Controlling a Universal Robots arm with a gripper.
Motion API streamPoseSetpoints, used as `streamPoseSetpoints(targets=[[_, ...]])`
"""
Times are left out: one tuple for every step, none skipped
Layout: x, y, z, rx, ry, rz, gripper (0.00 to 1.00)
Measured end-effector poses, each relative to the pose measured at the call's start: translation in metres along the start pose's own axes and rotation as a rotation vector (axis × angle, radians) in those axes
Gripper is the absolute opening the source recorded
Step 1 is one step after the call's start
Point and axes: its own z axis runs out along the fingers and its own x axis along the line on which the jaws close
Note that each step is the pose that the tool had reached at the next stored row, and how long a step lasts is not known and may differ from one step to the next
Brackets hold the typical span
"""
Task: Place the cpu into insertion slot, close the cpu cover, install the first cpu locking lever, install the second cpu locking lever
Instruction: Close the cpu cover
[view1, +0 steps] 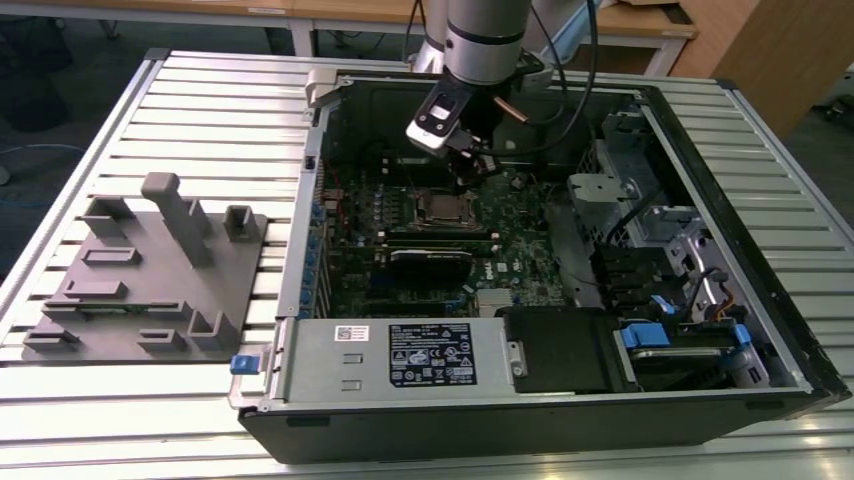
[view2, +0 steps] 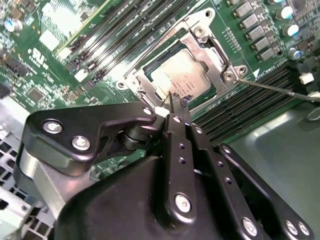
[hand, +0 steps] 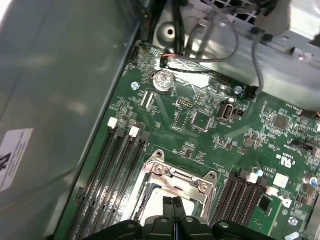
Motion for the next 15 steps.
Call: streamPoseSetpoints(targets=[[0.0000, 0.0000, 0.0000, -0.0004, 0.0000, -0.013, 0.10], [0.0000, 0.0000, 0.0000, -0.0009, 0.0000, -0.028, 0.10], [0.0000, 0.0000, 0.0000, -0.0011, 0.0000, -0.037, 0.10], [0.0000, 0.0000, 0.0000, -0.0013, 0.0000, -0.039, 0.10], [0.0000, -0.0001, 0.0000, -0.0013, 0.0000, -0.039, 0.10], [0.0000, 0.0000, 0.0000, -0.0017, -0.0002, -0.039, 0.10], [0.0000, 0.0000, 0.0000, -0.0021, -0.0004, -0.039, 0.10], [0.0000, -0.0001, 0.0000, -0.0021, -0.0004, -0.039, 0.10], [0.0000, -0.0001, 0.0000, -0.0021, -0.0004, -0.039, 0.10], [0.0000, 0.0000, 0.0000, -0.0022, -0.0004, -0.039, 0.10], [0.0000, 0.0000, 0.0000, -0.0021, -0.0004, -0.039, 0.10], [0.0000, 0.0000, 0.0000, -0.0022, -0.0004, -0.039, 0.10], [0.0000, 0.0000, 0.0000, -0.0022, -0.0003, -0.039, 0.10], [0.0000, -0.0001, 0.0000, -0.0023, -0.0002, -0.039, 0.10], [0.0000, -0.0001, 0.0000, -0.0023, 0.0000, -0.039, 0.10]])
